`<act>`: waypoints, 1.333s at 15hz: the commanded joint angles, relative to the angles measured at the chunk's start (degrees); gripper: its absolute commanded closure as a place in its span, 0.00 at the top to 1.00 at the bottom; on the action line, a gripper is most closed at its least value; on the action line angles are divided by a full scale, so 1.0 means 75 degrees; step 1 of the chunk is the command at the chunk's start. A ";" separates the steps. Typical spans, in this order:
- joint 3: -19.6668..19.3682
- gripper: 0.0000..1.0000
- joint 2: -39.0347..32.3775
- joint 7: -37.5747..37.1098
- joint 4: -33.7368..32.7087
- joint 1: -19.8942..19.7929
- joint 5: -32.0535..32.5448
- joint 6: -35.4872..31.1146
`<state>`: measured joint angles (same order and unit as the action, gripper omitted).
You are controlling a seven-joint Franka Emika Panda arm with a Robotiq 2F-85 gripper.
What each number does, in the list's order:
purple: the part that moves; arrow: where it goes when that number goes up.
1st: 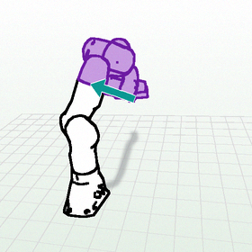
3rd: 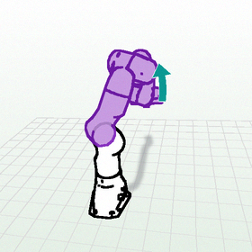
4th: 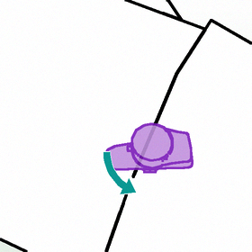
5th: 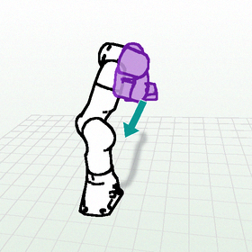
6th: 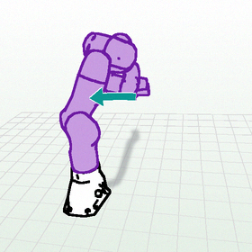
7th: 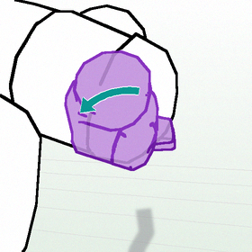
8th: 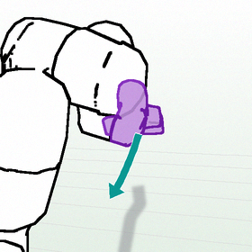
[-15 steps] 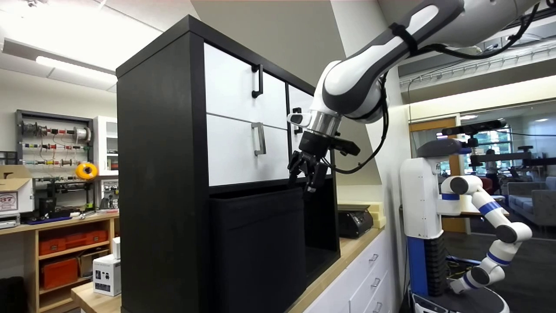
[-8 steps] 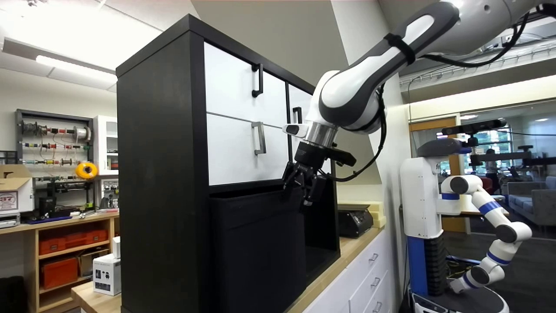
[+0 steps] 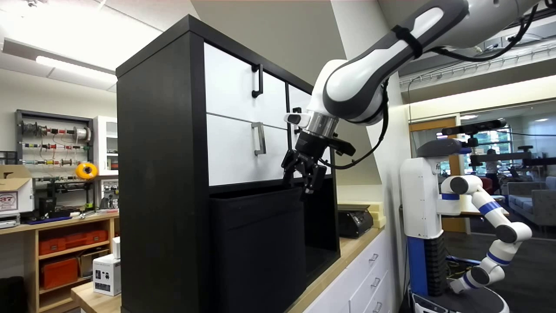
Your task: Pull the basket out of the black and white cabinet
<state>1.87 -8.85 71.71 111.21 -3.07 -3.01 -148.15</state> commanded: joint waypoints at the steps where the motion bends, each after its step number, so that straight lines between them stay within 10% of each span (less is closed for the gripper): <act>1: -0.0093 1.00 0.0340 -0.0163 0.0113 0.0006 0.0471 -0.0251; 15: 0.0046 1.00 -0.1019 -0.0172 -0.0731 0.0059 0.1182 -0.0462; 16: 0.0057 0.75 -0.1021 -0.0183 -0.0748 0.0050 0.1179 -0.0398; 20: 0.0049 0.53 -0.0754 -0.0238 -0.0498 0.0025 0.1162 -0.0360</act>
<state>2.17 -15.99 71.57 106.77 -2.62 4.46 -151.07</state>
